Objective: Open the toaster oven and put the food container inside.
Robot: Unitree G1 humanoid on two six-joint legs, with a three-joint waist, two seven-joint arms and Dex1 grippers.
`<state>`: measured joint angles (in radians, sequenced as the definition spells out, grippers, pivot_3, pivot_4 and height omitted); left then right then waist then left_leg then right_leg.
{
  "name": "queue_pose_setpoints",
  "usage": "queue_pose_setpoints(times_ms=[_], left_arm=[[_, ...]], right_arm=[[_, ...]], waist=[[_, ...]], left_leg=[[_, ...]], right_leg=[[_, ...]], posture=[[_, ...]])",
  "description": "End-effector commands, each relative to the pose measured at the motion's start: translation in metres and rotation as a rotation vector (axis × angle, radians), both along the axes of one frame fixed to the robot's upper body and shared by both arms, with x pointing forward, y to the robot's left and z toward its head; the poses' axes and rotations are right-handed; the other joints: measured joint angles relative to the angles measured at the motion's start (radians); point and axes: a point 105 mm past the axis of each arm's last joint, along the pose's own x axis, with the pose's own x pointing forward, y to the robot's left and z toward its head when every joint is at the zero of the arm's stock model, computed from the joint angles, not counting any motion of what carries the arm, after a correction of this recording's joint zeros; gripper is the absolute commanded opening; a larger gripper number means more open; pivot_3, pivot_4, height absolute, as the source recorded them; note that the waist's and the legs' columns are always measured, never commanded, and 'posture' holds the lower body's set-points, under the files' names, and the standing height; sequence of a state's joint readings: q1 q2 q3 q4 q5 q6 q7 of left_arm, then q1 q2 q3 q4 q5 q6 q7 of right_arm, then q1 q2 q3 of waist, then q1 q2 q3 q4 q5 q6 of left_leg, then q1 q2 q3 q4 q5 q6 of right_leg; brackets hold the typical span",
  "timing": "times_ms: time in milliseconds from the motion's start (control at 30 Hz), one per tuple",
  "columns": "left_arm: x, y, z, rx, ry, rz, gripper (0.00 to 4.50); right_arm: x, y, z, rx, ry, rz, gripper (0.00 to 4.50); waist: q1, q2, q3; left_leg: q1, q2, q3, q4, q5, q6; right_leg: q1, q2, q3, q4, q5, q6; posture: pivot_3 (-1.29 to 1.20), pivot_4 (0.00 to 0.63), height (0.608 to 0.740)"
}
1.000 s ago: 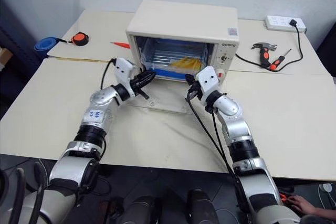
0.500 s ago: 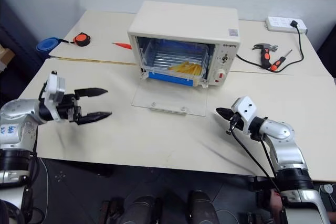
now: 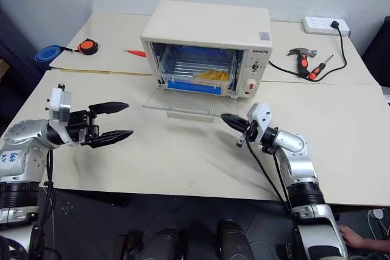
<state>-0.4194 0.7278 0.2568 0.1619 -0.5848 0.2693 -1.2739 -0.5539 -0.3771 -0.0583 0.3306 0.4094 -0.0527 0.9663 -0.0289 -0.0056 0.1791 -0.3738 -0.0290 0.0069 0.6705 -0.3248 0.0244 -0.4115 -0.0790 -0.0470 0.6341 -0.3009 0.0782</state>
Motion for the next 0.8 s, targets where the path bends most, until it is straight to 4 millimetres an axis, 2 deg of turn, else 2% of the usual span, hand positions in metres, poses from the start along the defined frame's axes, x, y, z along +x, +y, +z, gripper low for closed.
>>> queue_pose_setpoints(times_ms=[33, 133, 200, 300, 400, 467, 567, 633, 700, 800], left_arm=[[0.002, 0.011, 0.017, -0.066, -0.048, 0.075, 4.47], [0.007, 0.016, 0.017, -0.072, -0.063, 0.138, 4.47], [0.006, 0.018, 0.011, -0.047, -0.065, 0.156, 4.47], [0.002, 0.026, -0.012, 0.063, -0.041, 0.197, 4.50], [-0.009, 0.041, -0.040, 0.196, -0.033, 0.241, 4.50], [-0.018, 0.048, -0.055, 0.265, -0.049, 0.265, 4.50], [-0.029, 0.050, -0.065, 0.279, -0.051, 0.287, 4.50], [-0.032, 0.049, -0.065, 0.265, -0.066, 0.311, 4.50], [-0.032, 0.048, -0.062, 0.245, -0.085, 0.350, 4.50], [-0.032, 0.042, -0.063, 0.233, -0.087, 0.377, 4.50]], right_arm=[[0.002, -0.011, 0.061, 0.245, -0.107, -0.008, 0.00], [0.001, -0.015, 0.075, 0.325, -0.063, 0.041, 0.00], [-0.006, -0.015, 0.075, 0.259, -0.090, 0.068, 0.00], [-0.020, -0.018, 0.064, 0.112, -0.105, 0.101, 0.47], [-0.044, -0.025, 0.031, -0.170, -0.112, 0.165, 1.47], [-0.058, -0.038, 0.014, -0.243, -0.082, 0.178, 2.13], [-0.079, -0.052, -0.012, -0.329, -0.050, 0.196, 3.20], [-0.092, -0.061, -0.028, -0.389, -0.048, 0.209, 3.82], [-0.095, -0.072, -0.037, -0.381, -0.036, 0.170, 4.46], [-0.096, -0.082, -0.047, -0.348, -0.011, 0.114, 4.49]], waist=[[0.001, 0.000, 0.000], [0.003, 0.000, 0.000], [0.006, 0.000, 0.000], [0.006, 0.000, 0.000], [0.006, 0.000, 0.000], [0.007, 0.000, 0.000], [0.007, 0.000, 0.000], [0.007, 0.000, 0.000], [0.007, 0.000, 0.000], [0.007, 0.000, 0.000]], left_leg=[[0.000, 0.000, 0.000, 0.000, 0.000, 0.000], [0.000, 0.000, -0.001, 0.000, 0.000, 0.000], [0.000, 0.000, -0.001, -0.001, 0.000, 0.000], [0.000, -0.001, -0.001, -0.003, -0.001, 0.001], [-0.001, -0.001, 0.000, -0.006, -0.001, 0.002], [-0.001, -0.001, 0.000, -0.007, -0.002, 0.003], [-0.001, -0.001, 0.000, -0.006, -0.003, 0.004], [0.000, -0.001, 0.001, -0.005, -0.003, 0.004], [0.004, -0.001, 0.001, -0.005, -0.004, 0.005], [0.005, 0.000, 0.001, -0.005, -0.003, 0.006]], right_leg=[[0.000, 0.000, 0.000, 0.000, 0.000, 0.000], [0.000, 0.000, -0.001, 0.000, 0.000, 0.000], [0.000, 0.000, -0.001, 0.000, 0.000, 0.000], [0.000, -0.001, 0.000, -0.004, 0.000, 0.000], [0.000, -0.001, 0.000, -0.006, 0.000, 0.000], [0.000, -0.001, -0.001, -0.007, 0.000, 0.000], [0.001, -0.001, 0.000, -0.008, 0.000, 0.000], [0.002, -0.001, 0.000, -0.009, 0.000, 0.000], [0.005, -0.002, 0.000, -0.011, 0.000, 0.000], [0.006, -0.002, 0.000, -0.010, 0.000, 0.000]], posture=[[0.00, 0.150, 0.740], [0.00, 0.150, 0.740], [0.00, 0.150, 0.740], [0.00, 0.150, 0.740], [0.00, 0.150, 0.740], [0.00, 0.150, 0.740], [0.00, 0.150, 0.740], [0.00, 0.150, 0.740], [0.00, 0.150, 0.740], [0.00, 0.150, 0.740]])
